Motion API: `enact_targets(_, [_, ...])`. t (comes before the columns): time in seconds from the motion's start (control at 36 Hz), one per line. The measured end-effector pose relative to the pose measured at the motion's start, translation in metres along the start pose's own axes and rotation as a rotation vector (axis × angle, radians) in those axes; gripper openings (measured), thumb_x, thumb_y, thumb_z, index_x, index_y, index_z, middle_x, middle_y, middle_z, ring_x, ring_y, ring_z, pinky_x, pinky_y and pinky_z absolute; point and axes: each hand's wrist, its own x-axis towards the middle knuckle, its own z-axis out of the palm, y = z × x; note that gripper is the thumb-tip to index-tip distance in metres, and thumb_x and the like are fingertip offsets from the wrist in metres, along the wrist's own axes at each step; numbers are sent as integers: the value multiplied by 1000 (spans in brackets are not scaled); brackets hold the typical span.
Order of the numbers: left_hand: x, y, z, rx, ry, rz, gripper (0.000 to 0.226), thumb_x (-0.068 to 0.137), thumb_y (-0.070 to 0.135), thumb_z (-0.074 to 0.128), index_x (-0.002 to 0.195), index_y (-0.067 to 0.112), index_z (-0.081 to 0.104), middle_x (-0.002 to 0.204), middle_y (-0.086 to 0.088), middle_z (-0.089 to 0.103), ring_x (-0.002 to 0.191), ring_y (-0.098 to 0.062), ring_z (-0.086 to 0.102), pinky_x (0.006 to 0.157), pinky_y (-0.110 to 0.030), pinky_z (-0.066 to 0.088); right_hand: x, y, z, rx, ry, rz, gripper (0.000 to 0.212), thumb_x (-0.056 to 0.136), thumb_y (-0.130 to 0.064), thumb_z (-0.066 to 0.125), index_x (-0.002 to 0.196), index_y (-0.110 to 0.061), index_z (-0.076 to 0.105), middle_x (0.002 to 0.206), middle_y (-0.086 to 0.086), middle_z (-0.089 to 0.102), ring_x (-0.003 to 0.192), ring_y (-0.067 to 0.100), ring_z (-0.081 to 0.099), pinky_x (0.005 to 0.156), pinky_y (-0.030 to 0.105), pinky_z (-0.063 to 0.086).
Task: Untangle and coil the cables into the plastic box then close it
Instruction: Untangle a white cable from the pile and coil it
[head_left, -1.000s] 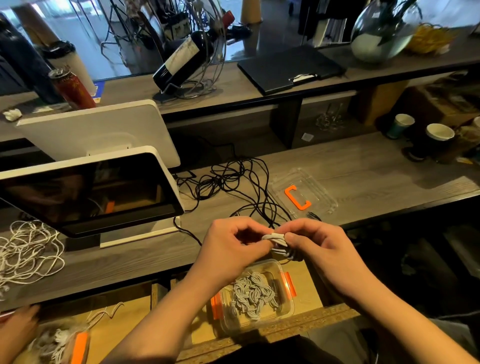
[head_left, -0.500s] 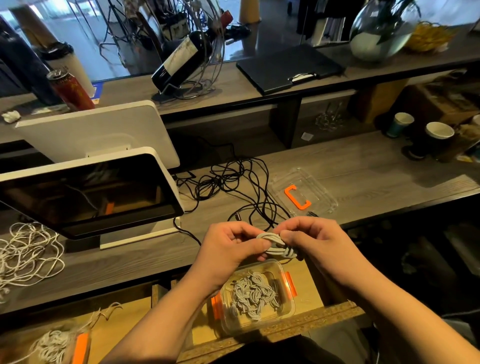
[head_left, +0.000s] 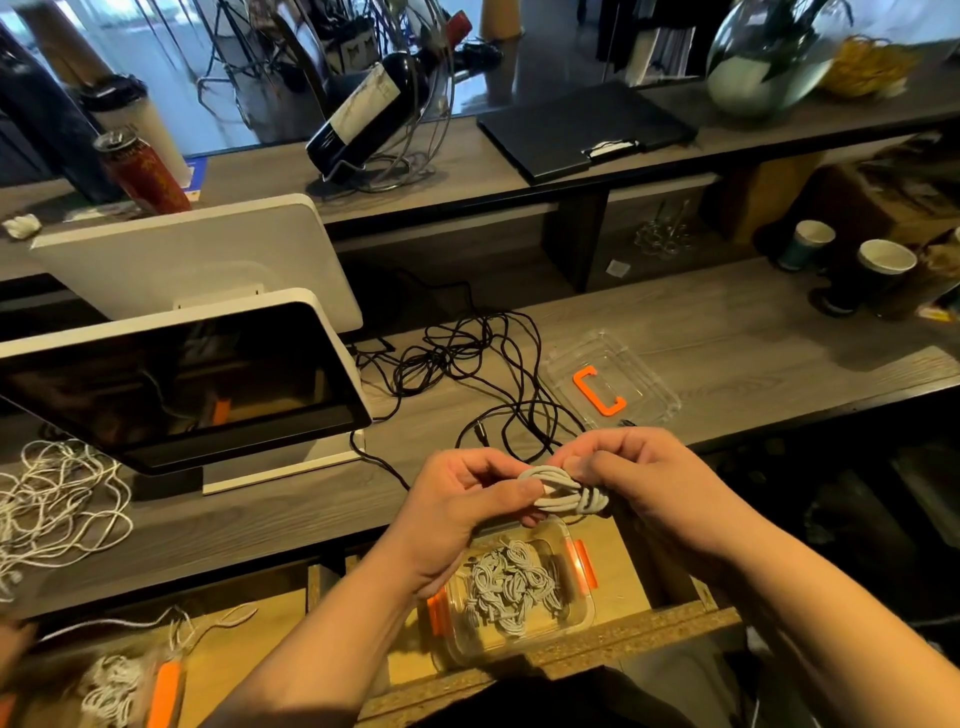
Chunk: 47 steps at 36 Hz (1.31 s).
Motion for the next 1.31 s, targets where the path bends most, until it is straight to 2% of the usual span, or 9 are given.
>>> enact_targets(0.08, [1,-1,-3,-100,71,-15,4,79,8,78,81,6,75,84,-20,73,69,-22,72,61,-27,60,-1,1,10,-42,164,-116,12,86,-23,69,93,-14,74,84,2,75,73,12,70,64,22,55])
enact_targets(0.25, [4,2,-11,-100,134,63,10,71,10,73,79,7,77,83,-18,73,69,-19,70,62,-25,58,-7,4,29,-234,241,-227,32,71,-51,72,96,-32,72,93,-11,73,87,11,70,78,37,60])
enact_targets(0.42, [4,1,-17,-150,65,8,3,79,12,78,76,10,78,82,-14,72,69,-17,68,62,-24,58,3,2,26,-204,149,-202,14,81,-25,77,95,-24,73,91,-1,74,86,15,70,82,42,58])
enact_targets(0.56, [8,-8,-24,-310,-74,-65,38,52,27,98,72,9,71,85,-12,68,76,-19,66,66,-27,58,8,-2,20,-182,18,-203,17,82,-25,72,98,-18,74,95,3,74,90,18,71,84,38,59])
enact_targets(0.69, [11,-11,-32,-405,-95,-150,44,48,27,99,74,8,69,83,-11,64,71,-18,59,55,-22,51,16,1,27,-205,-66,-231,10,92,-14,65,100,-13,71,95,5,72,90,21,69,80,32,58])
enact_targets(0.86, [15,-6,-44,-112,45,-244,72,55,48,94,100,1,60,71,-4,57,52,-7,44,44,-15,38,25,11,35,-143,-62,-212,6,93,-16,65,97,-14,69,96,6,69,93,23,67,83,37,57])
enact_targets(1.0, [18,0,-37,507,267,-145,48,74,56,72,71,8,73,54,0,61,45,-9,51,49,-20,44,31,29,39,-152,97,-160,4,92,-16,66,94,-18,70,90,7,68,86,23,64,81,35,55])
enact_targets(1.19, [23,-8,-34,886,198,-50,46,86,63,54,77,22,74,66,2,71,59,-12,66,67,-31,57,34,55,47,-254,265,-165,5,92,-30,65,94,-34,67,90,-4,70,84,22,65,80,52,54])
enact_targets(1.31, [25,-6,-38,856,163,-66,40,83,55,65,79,17,76,71,-1,73,58,-7,64,61,-18,55,31,53,44,-237,202,-173,8,94,-32,63,99,-37,68,97,-8,70,89,19,68,82,50,56])
